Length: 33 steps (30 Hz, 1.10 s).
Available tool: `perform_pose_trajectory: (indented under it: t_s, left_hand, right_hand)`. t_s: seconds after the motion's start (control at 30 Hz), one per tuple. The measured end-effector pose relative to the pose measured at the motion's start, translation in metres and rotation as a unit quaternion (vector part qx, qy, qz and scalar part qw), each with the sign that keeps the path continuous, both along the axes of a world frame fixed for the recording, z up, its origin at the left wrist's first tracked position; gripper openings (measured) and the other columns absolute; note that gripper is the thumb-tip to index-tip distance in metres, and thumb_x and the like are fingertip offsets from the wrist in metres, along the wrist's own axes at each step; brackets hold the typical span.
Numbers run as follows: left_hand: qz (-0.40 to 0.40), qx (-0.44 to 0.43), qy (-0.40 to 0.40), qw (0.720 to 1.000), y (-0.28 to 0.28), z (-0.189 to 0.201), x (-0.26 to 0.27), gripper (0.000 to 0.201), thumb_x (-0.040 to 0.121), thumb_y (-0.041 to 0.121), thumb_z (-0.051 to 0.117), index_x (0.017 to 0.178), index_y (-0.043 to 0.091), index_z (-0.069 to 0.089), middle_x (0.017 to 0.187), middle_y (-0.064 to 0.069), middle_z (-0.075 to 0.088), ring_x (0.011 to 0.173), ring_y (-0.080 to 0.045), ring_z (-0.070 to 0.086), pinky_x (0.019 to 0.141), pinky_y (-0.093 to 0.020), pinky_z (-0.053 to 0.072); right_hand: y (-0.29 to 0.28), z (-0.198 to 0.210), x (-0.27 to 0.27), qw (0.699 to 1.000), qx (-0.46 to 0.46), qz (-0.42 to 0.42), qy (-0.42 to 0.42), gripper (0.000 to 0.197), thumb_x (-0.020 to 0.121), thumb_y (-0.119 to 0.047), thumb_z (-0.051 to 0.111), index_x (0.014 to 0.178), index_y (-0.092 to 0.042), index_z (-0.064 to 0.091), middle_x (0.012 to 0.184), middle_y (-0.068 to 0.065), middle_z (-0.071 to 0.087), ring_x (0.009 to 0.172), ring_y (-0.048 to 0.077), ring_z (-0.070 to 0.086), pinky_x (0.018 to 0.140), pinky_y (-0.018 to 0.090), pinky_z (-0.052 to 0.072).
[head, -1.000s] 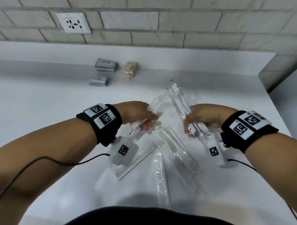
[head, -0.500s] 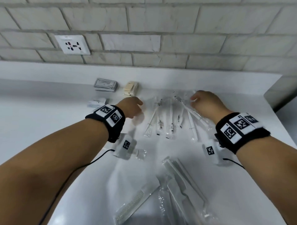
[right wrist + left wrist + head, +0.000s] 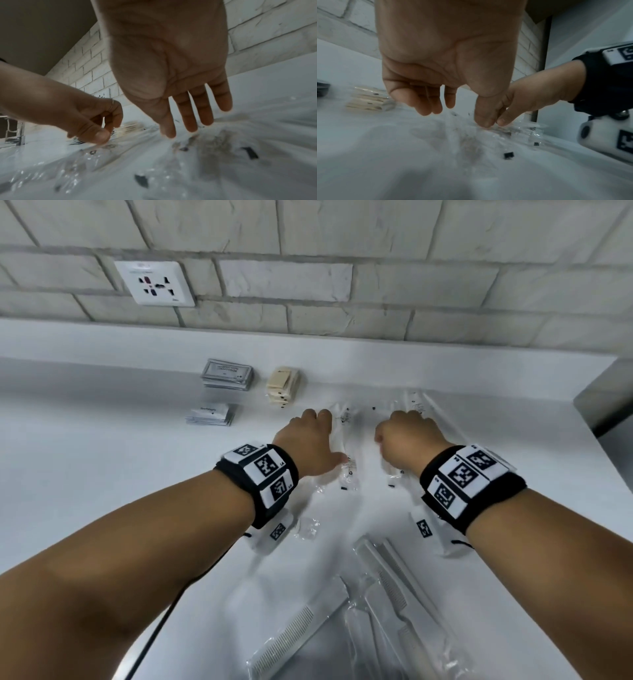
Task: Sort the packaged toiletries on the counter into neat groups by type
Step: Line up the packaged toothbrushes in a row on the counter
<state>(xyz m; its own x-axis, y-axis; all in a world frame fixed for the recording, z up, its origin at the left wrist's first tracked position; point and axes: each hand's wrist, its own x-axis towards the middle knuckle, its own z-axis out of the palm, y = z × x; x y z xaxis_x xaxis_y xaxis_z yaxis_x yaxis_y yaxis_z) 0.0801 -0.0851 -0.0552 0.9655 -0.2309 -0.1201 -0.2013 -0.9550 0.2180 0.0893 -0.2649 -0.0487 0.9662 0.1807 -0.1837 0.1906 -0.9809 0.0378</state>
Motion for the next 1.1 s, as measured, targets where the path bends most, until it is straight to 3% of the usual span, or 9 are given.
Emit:
perform_pose_trajectory:
  t_s: [0.1, 0.2, 0.3, 0.43, 0.57, 0.73, 0.87, 1.0, 1.1]
  left_hand:
    - [-0.023, -0.002, -0.005, 1.000, 0.001, 0.005, -0.005, 0.042, 0.079, 0.024, 0.057, 0.118, 0.011, 0.046, 0.115, -0.009, 0.048, 0.105, -0.030, 0.052, 0.076, -0.033, 0.042]
    - [-0.040, 0.052, 0.071, 0.995, -0.001, 0.002, -0.014, 0.055, 0.076, 0.039, 0.065, 0.121, 0.012, 0.045, 0.118, -0.007, 0.048, 0.107, -0.028, 0.053, 0.080, -0.034, 0.045]
    - [-0.019, 0.059, 0.060, 0.996, 0.000, -0.006, -0.017, 0.064, 0.075, 0.049, 0.070, 0.119, 0.009, 0.046, 0.115, -0.008, 0.052, 0.103, -0.027, 0.057, 0.079, -0.034, 0.047]
    - [0.031, 0.019, 0.028, 0.999, 0.007, 0.000, -0.017, 0.018, 0.088, 0.018, 0.050, 0.101, 0.007, 0.046, 0.106, -0.013, 0.058, 0.086, -0.027, 0.058, 0.069, -0.032, 0.045]
    - [0.077, -0.038, 0.052, 0.995, 0.012, 0.005, -0.018, 0.036, 0.084, -0.001, 0.044, 0.120, 0.004, 0.040, 0.102, -0.011, 0.063, 0.087, -0.026, 0.061, 0.075, -0.034, 0.051]
    - [0.160, -0.219, 0.161, 0.949, 0.025, 0.006, -0.009, 0.041, 0.078, -0.003, 0.052, 0.115, 0.011, 0.044, 0.081, -0.011, 0.068, 0.068, -0.023, 0.062, 0.070, -0.032, 0.052]
    - [0.190, -0.265, 0.193, 0.926, 0.028, 0.005, -0.010, 0.032, 0.079, 0.000, 0.057, 0.109, 0.007, 0.051, 0.078, -0.015, 0.067, 0.067, -0.029, 0.063, 0.081, -0.036, 0.056]
    - [0.145, -0.170, 0.143, 0.964, 0.030, 0.005, -0.008, 0.028, 0.086, 0.015, 0.058, 0.113, 0.012, 0.053, 0.094, -0.008, 0.067, 0.073, -0.023, 0.062, 0.077, -0.034, 0.054]
    - [0.072, -0.093, 0.086, 0.989, 0.032, 0.006, -0.011, 0.039, 0.091, 0.022, 0.054, 0.129, 0.020, 0.048, 0.127, -0.004, 0.055, 0.103, -0.021, 0.059, 0.089, -0.030, 0.047]
  right_hand:
    - [0.004, -0.002, -0.005, 0.990, 0.069, 0.098, -0.072, 0.033, 0.092, -0.011, 0.048, 0.115, -0.026, 0.065, 0.110, 0.005, 0.056, 0.101, 0.028, 0.056, 0.082, 0.035, 0.044]
    - [0.014, -0.014, -0.015, 0.977, 0.083, 0.198, -0.007, 0.039, 0.097, -0.017, 0.047, 0.129, -0.039, 0.055, 0.107, 0.002, 0.050, 0.095, 0.025, 0.056, 0.069, 0.032, 0.040]
    - [0.016, -0.022, -0.017, 0.984, 0.067, 0.166, 0.014, 0.038, 0.097, -0.015, 0.046, 0.128, -0.036, 0.053, 0.112, 0.003, 0.048, 0.104, 0.026, 0.052, 0.070, 0.033, 0.039]
    - [0.009, -0.024, -0.015, 0.989, 0.069, 0.130, 0.011, 0.037, 0.091, -0.005, 0.046, 0.119, -0.028, 0.055, 0.116, 0.005, 0.046, 0.104, 0.027, 0.048, 0.074, 0.037, 0.046]
    - [-0.001, -0.026, -0.019, 0.982, 0.099, 0.154, -0.052, 0.029, 0.089, -0.012, 0.056, 0.114, -0.025, 0.061, 0.115, 0.006, 0.048, 0.101, 0.028, 0.050, 0.077, 0.036, 0.046]
    - [-0.009, 0.007, 0.001, 0.919, 0.344, 0.070, -0.180, 0.014, 0.090, -0.014, 0.057, 0.098, -0.017, 0.068, 0.101, 0.008, 0.062, 0.094, 0.031, 0.057, 0.082, 0.040, 0.047]
    - [0.007, 0.053, 0.013, 0.894, 0.432, -0.069, -0.095, 0.018, 0.097, -0.018, 0.046, 0.094, -0.008, 0.060, 0.088, 0.006, 0.064, 0.081, 0.024, 0.058, 0.075, 0.033, 0.045]
    - [0.022, 0.045, 0.028, 0.867, 0.451, -0.196, 0.083, 0.018, 0.099, -0.016, 0.044, 0.102, -0.006, 0.058, 0.085, 0.011, 0.065, 0.066, 0.024, 0.061, 0.061, 0.031, 0.049]
    - [0.014, 0.024, 0.028, 0.890, 0.374, -0.225, 0.130, 0.033, 0.096, -0.009, 0.042, 0.126, 0.004, 0.051, 0.098, 0.017, 0.061, 0.079, 0.027, 0.060, 0.072, 0.036, 0.055]
